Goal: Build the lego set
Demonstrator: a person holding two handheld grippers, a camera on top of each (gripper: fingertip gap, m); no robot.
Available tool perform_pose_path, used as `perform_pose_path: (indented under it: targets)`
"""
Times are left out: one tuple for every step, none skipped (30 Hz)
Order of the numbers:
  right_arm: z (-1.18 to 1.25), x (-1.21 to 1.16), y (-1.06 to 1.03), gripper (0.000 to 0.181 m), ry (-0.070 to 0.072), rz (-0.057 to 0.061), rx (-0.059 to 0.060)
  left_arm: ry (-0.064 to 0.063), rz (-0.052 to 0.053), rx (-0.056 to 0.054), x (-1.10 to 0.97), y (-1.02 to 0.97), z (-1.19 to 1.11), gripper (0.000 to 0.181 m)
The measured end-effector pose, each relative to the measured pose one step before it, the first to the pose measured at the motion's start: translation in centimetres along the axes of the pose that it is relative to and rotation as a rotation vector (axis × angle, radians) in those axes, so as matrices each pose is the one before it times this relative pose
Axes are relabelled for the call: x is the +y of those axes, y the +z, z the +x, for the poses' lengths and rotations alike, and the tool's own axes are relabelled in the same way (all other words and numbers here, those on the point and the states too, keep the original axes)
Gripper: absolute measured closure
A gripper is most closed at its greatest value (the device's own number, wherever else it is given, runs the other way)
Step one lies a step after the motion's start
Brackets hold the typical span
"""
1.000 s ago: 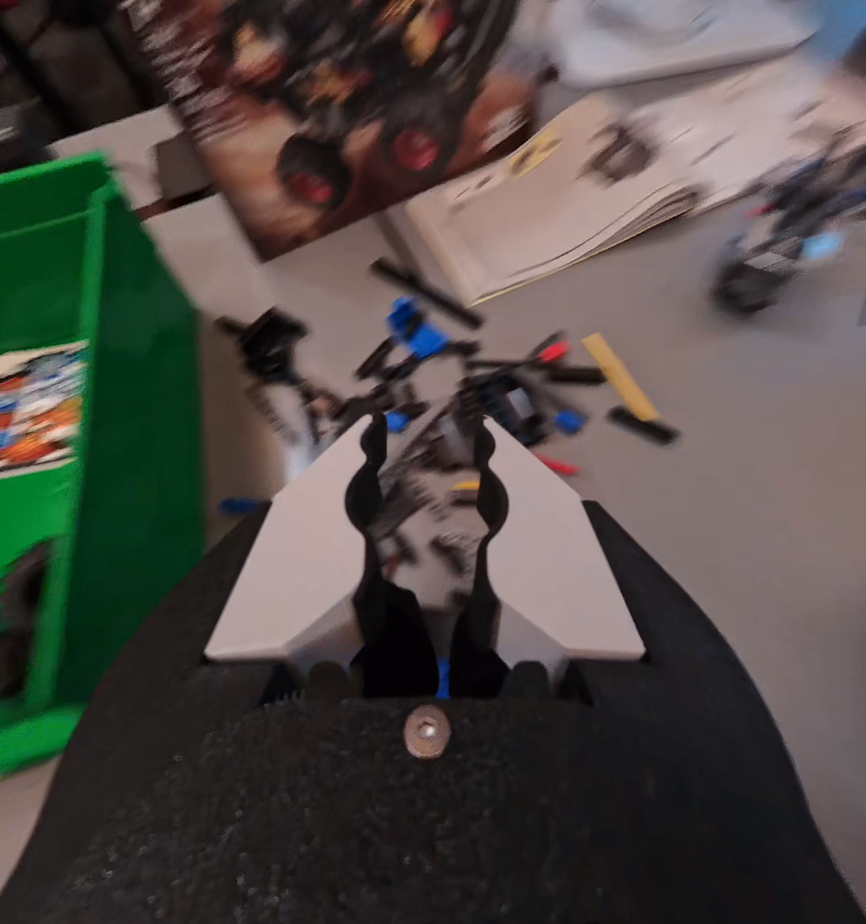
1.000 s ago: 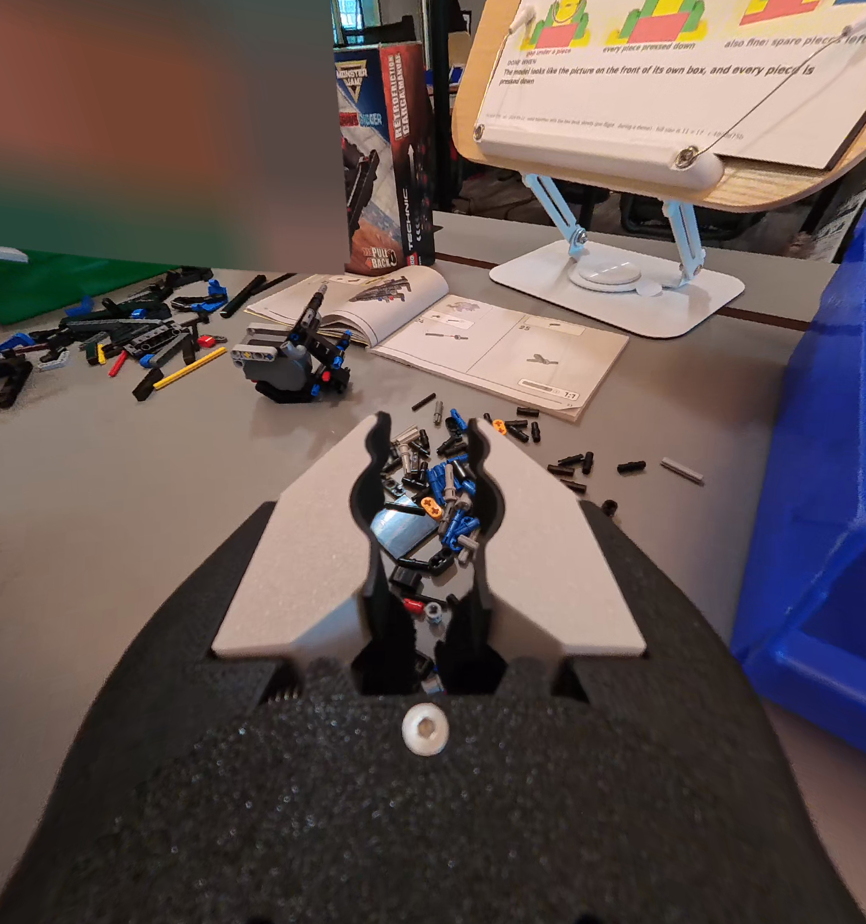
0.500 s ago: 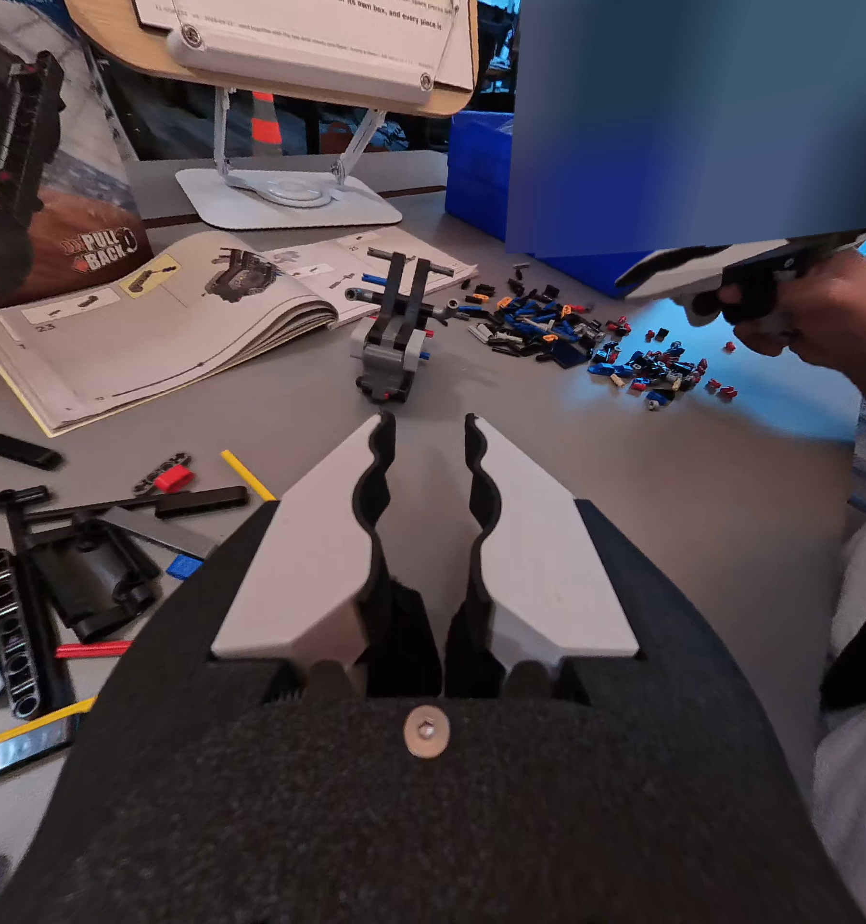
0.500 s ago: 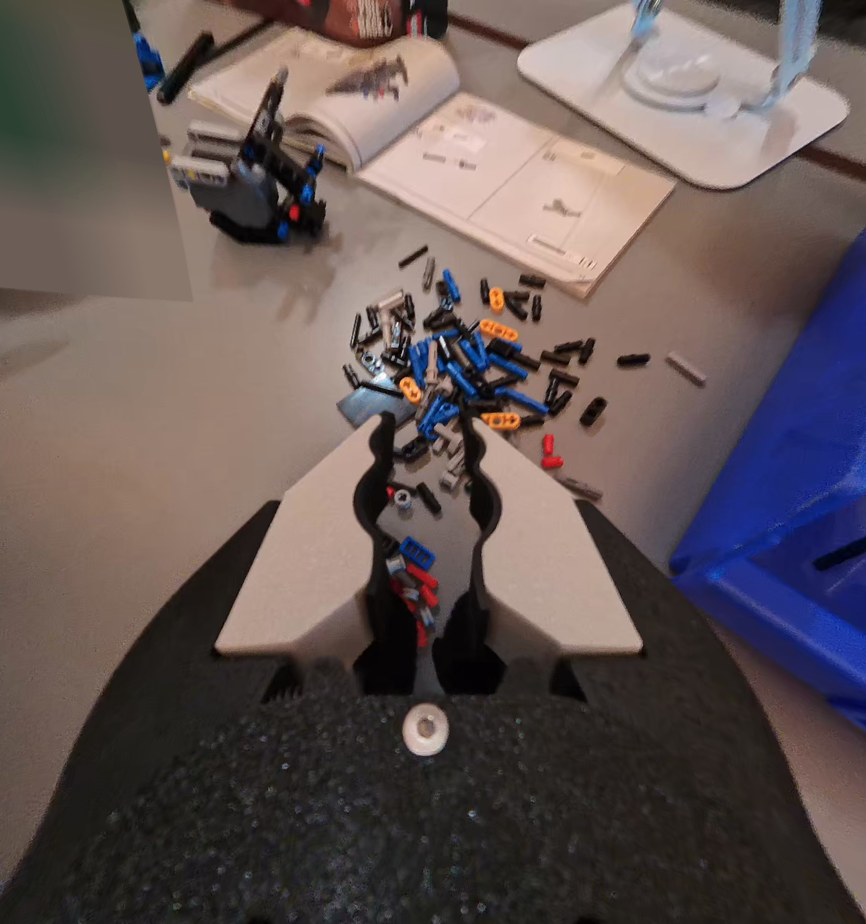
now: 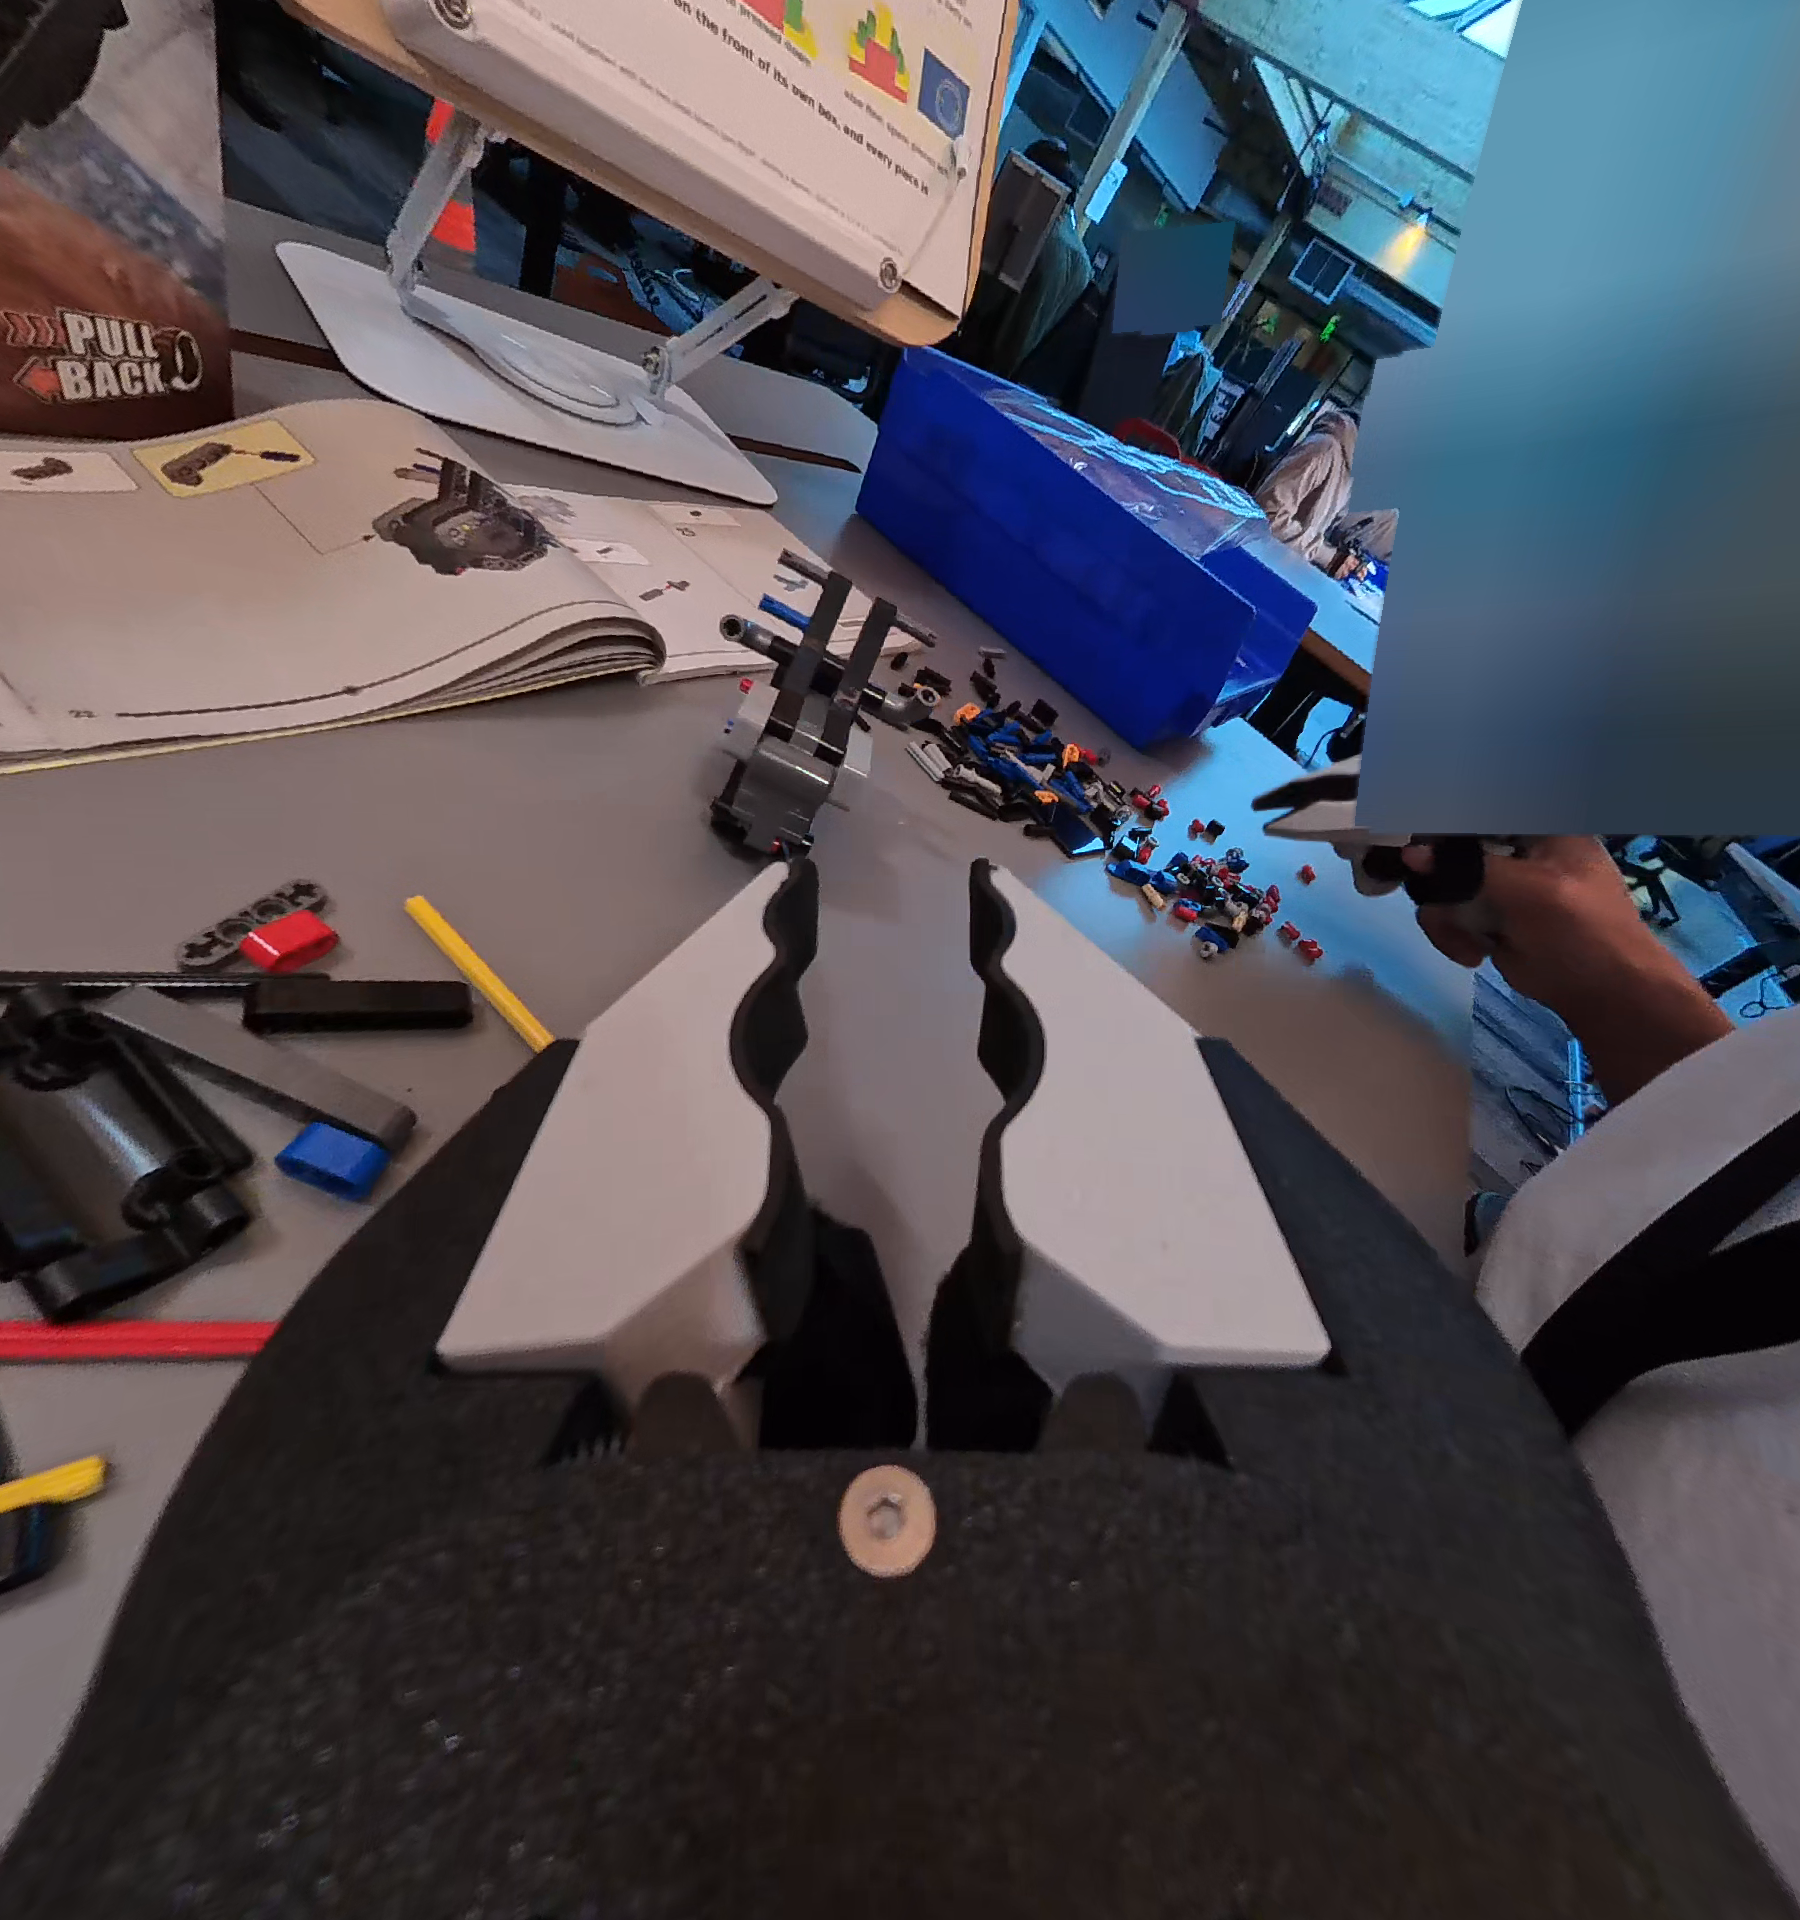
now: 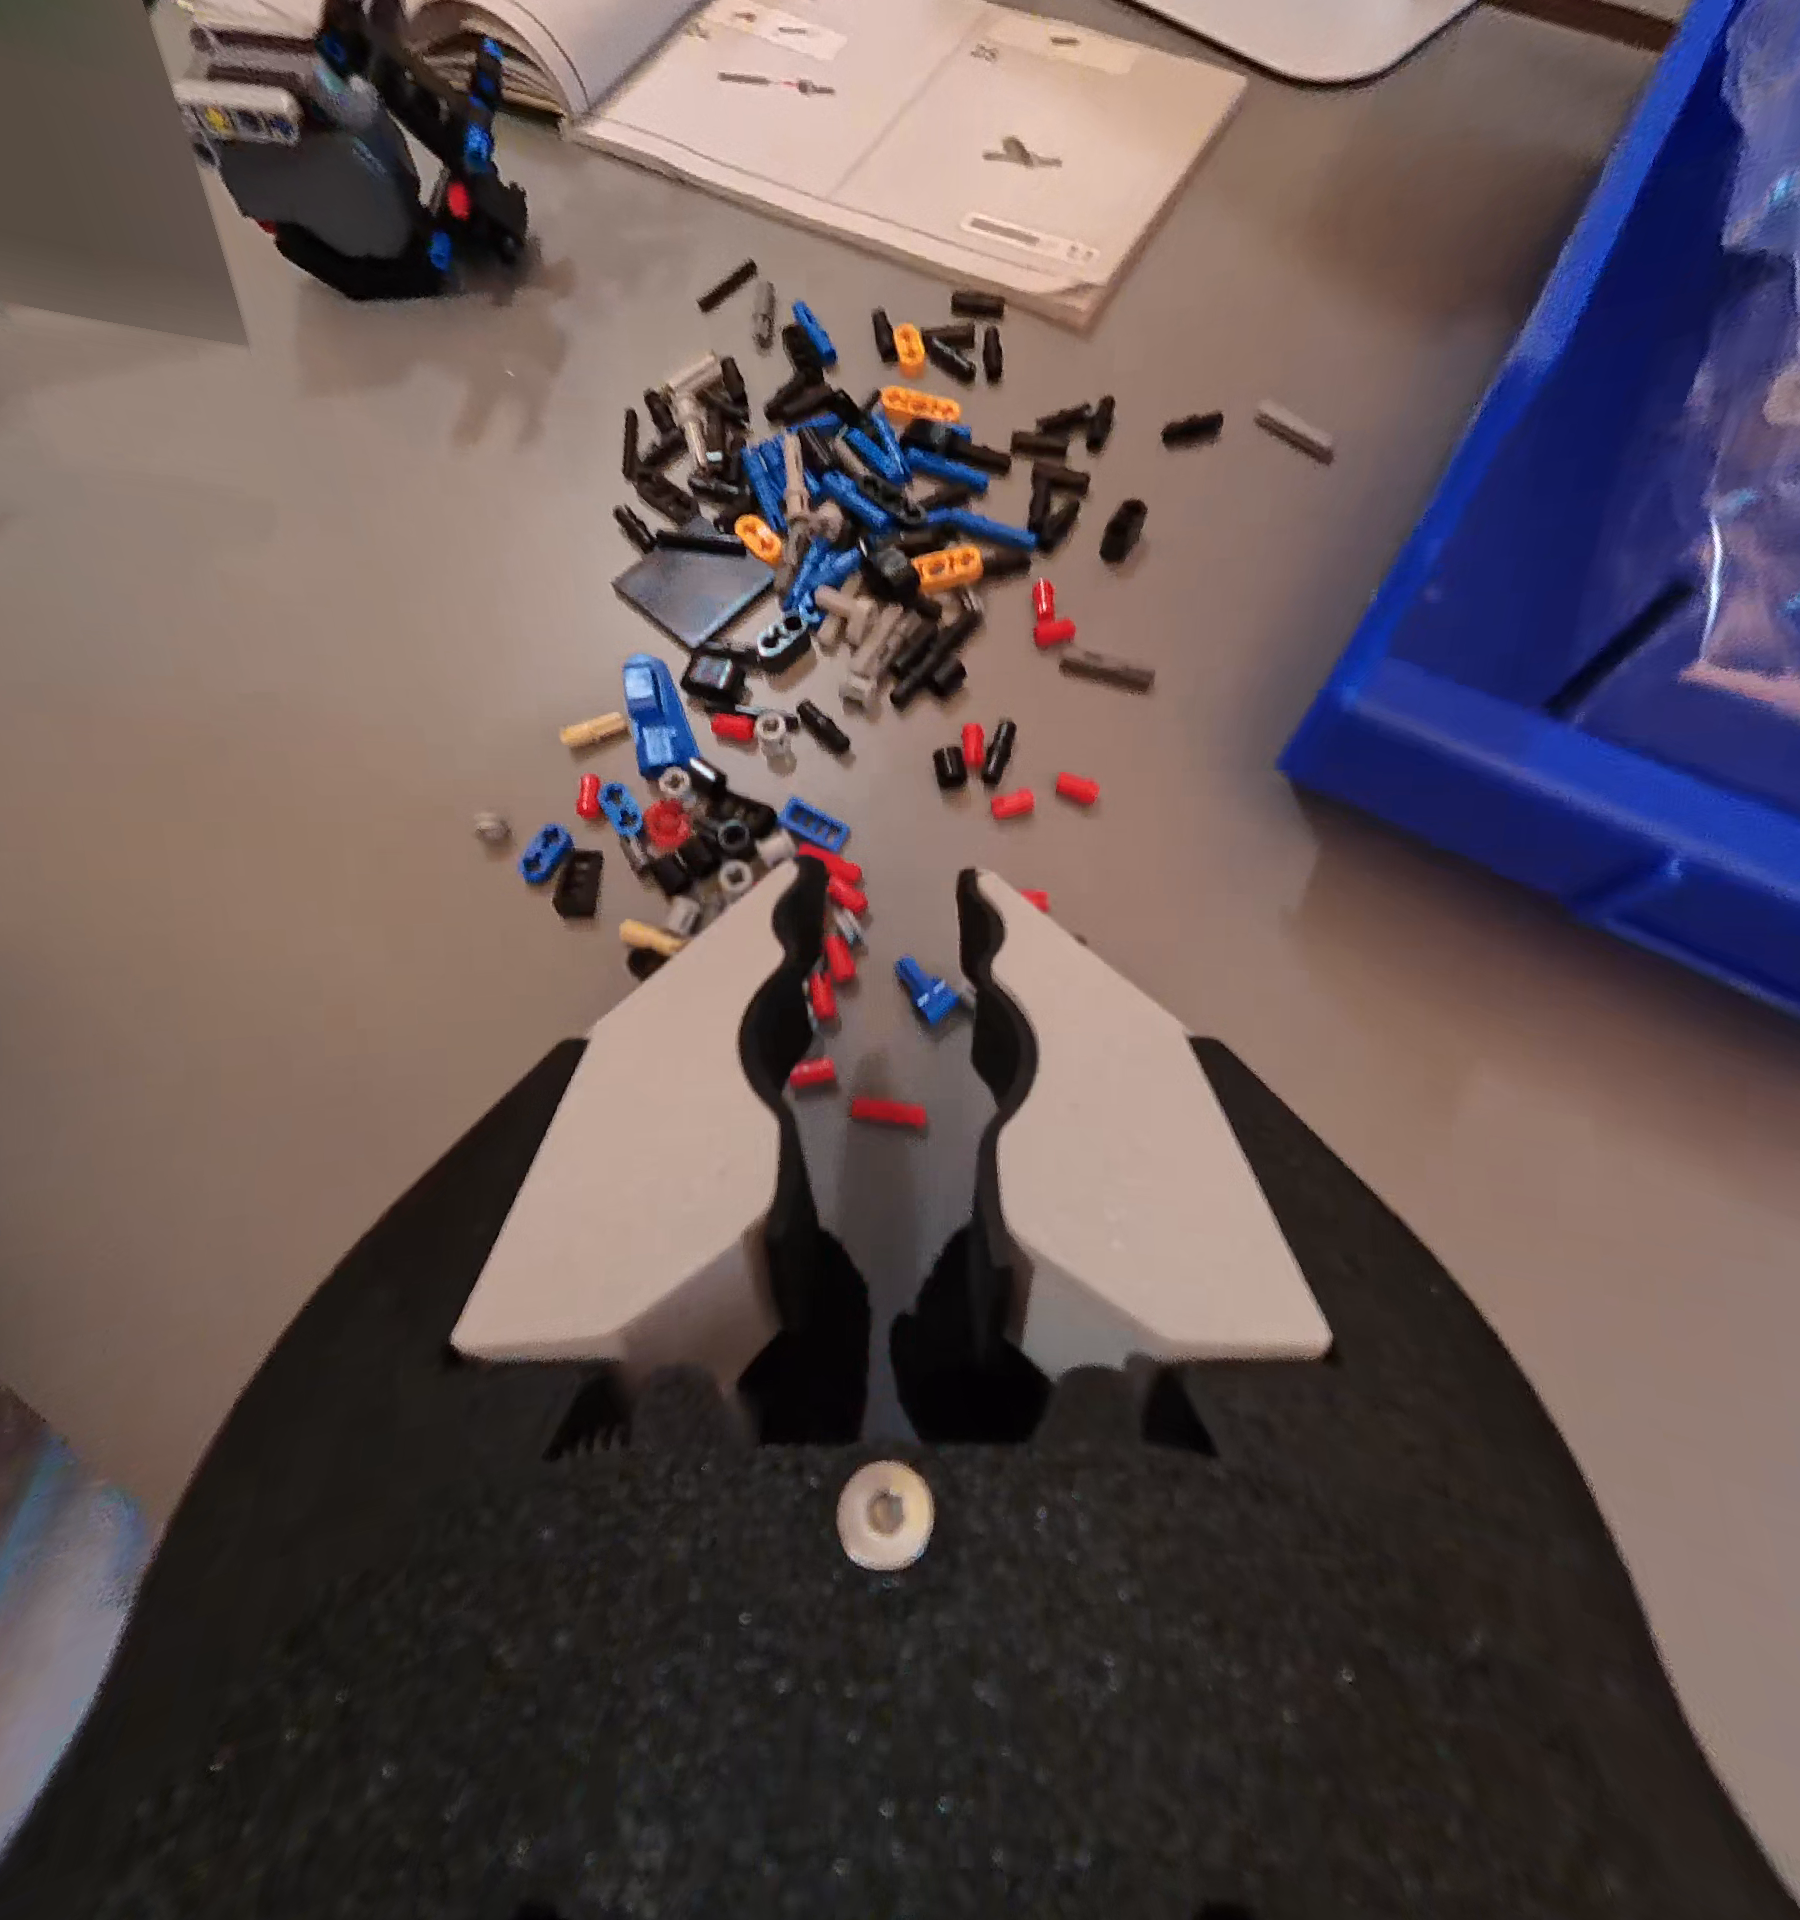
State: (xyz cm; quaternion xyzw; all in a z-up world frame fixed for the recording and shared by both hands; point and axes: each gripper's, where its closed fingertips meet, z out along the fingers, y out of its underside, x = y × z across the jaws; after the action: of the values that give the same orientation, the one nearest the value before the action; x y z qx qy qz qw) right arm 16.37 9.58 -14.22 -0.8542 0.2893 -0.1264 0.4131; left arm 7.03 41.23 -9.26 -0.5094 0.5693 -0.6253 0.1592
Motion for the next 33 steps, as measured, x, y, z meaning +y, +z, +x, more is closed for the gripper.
perform_pose_path:
  targets:
    - [-0.044, 0.361, -0.165, 0.156, -0.0009, -0.0069, 0.0076, 0.0001, 0.0007, -0.0012, -0.006, -0.003, -0.013, 0.154]
    - [-0.201, 0.210, -0.105, 0.156, -0.0029, -0.0020, -0.0008, 0.0063, -0.0010, -0.0030, 0.015, 0.007, 0.032, 0.154]
    - [-0.415, 0.057, -0.048, 0.156, -0.0056, 0.0033, -0.0104, 0.0130, -0.0028, -0.0038, 0.056, 0.038, 0.089, 0.154]
    - [-0.465, 0.017, 0.011, 0.156, -0.0105, 0.0011, -0.0102, 0.0178, -0.0055, -0.0036, 0.092, 0.053, 0.147, 0.154]
    - [-0.425, 0.105, 0.037, 0.156, -0.0171, -0.0075, -0.0067, 0.0199, -0.0075, -0.0037, 0.122, 0.087, 0.171, 0.154]
    - [-0.433, 0.122, 0.058, 0.156, -0.0204, -0.0109, -0.0075, 0.0202, -0.0082, -0.0033, 0.132, 0.096, 0.174, 0.154]
    - [-0.417, 0.124, 0.067, 0.156, -0.0189, -0.0114, -0.0073, 0.0193, -0.0078, -0.0037, 0.125, 0.081, 0.160, 0.154]
    - [-0.487, 0.077, 0.064, 0.156, -0.0156, -0.0076, -0.0123, 0.0183, -0.0059, -0.0050, 0.104, 0.068, 0.140, 0.154]
    - [-0.643, -0.079, 0.057, 0.156, -0.0107, 0.0039, -0.0202, 0.0173, -0.0038, -0.0053, 0.064, 0.051, 0.114, 0.154]
    - [-0.681, -0.133, 0.080, 0.156, -0.0049, 0.0087, -0.0228, 0.0162, -0.0034, -0.0052, 0.071, 0.039, 0.106, 0.154]
    - [-0.703, -0.056, 0.092, 0.156, -0.0048, 0.0034, -0.0250, 0.0154, -0.0040, -0.0037, 0.077, 0.052, 0.121, 0.154]
    - [-0.531, -0.062, 0.095, 0.156, -0.0059, 0.0031, -0.0165, 0.0149, -0.0053, -0.0010, 0.091, 0.055, 0.142, 0.154]
    - [-0.284, -0.130, 0.099, 0.156, -0.0044, 0.0065, -0.0033, 0.0133, -0.0070, 0.0020, 0.107, 0.077, 0.174, 0.154]
    - [-0.235, -0.248, 0.140, 0.156, -0.0010, 0.0133, -0.0026, 0.0107, -0.0076, 0.0020, 0.129, 0.081, 0.149, 0.154]
    - [-0.260, -0.368, 0.194, 0.156, 0.0038, 0.0190, -0.0087, 0.0089, -0.0065, -0.0013, 0.103, 0.077, 0.078, 0.154]
    - [-0.266, -0.412, 0.246, 0.156, 0.0064, 0.0210, -0.0120, 0.0086, -0.0043, -0.0033, 0.073, 0.046, 0.057, 0.154]
    - [-0.217, -0.446, 0.312, 0.156, 0.0069, 0.0224, -0.0113, 0.0088, -0.0012, -0.0029, 0.026, 0.025, 0.053, 0.154]
    - [-0.143, -0.391, 0.347, 0.156, 0.0043, 0.0169, -0.0098, 0.0084, 0.0017, -0.0025, -0.009, -0.014, 0.063, 0.154]
    - [-0.051, -0.332, 0.367, 0.156, 0.0027, 0.0095, -0.0069, 0.0069, 0.0022, -0.0021, -0.014, -0.021, 0.037, 0.154]
    - [0.090, -0.276, 0.398, 0.156, 0.0010, 0.0000, -0.0015, 0.0049, 0.0015, -0.0015, -0.003, -0.013, 0.041, 0.154]
    - [0.113, -0.298, 0.349, 0.155, -0.0043, -0.0031, -0.0009, 0.0030, 0.0012, -0.0001, -0.012, -0.011, 0.024, 0.154]
    - [0.138, -0.387, 0.285, 0.155, -0.0085, 0.0009, 0.0011, 0.0011, 0.0010, 0.0000, -0.004, -0.012, 0.015, 0.154]
    - [0.193, -0.402, 0.262, 0.155, -0.0104, 0.0002, 0.0023, -0.0004, 0.0006, -0.0006, -0.006, -0.009, -0.009, 0.154]
    - [0.182, -0.315, 0.256, 0.155, -0.0127, -0.0061, 0.0003, -0.0013, -0.0002, -0.0001, 0.005, 0.012, -0.013, 0.154]
    - [0.224, -0.321, 0.251, 0.154, -0.0146, -0.0066, 0.0023, -0.0019, -0.0010, 0.0005, 0.012, 0.010, -0.013, 0.154]
    - [0.302, -0.292, 0.251, 0.155, -0.0156, -0.0061, 0.0070, -0.0021, -0.0012, 0.0008, 0.012, 0.011, -0.020, 0.154]
    - [0.320, -0.246, 0.257, 0.154, -0.0166, -0.0079, 0.0084, -0.0025, -0.0016, 0.0011, 0.026, 0.016, -0.007, 0.154]
    - [0.238, -0.296, 0.285, 0.154, -0.0175, -0.0033, 0.0038, -0.0029, -0.0015, 0.0013, 0.022, 0.019, -0.015, 0.154]
    - [0.179, -0.354, 0.309, 0.155, -0.0153, 0.0013, 0.0002, -0.0033, -0.0010, 0.0014, 0.007, 0.002, -0.021, 0.154]
    - [0.171, -0.350, 0.339, 0.155, -0.0111, 0.0002, -0.0014, -0.0039, -0.0005, 0.0016, 0.010, 0.007, -0.016, 0.154]
    - [0.195, -0.392, 0.373, 0.155, -0.0079, 0.0027, -0.0016, -0.0044, 0.0005, 0.0016, -0.014, -0.011, -0.031, 0.154]
    - [0.310, -0.474, 0.396, 0.155, -0.0047, 0.0079, 0.0046, -0.0048, 0.0019, 0.0013, -0.026, -0.018, -0.023, 0.154]
    - [0.294, -0.573, 0.470, 0.155, -0.0053, 0.0088, -0.0002, -0.0052, 0.0023, 0.0006, -0.025, -0.023, -0.049, 0.154]
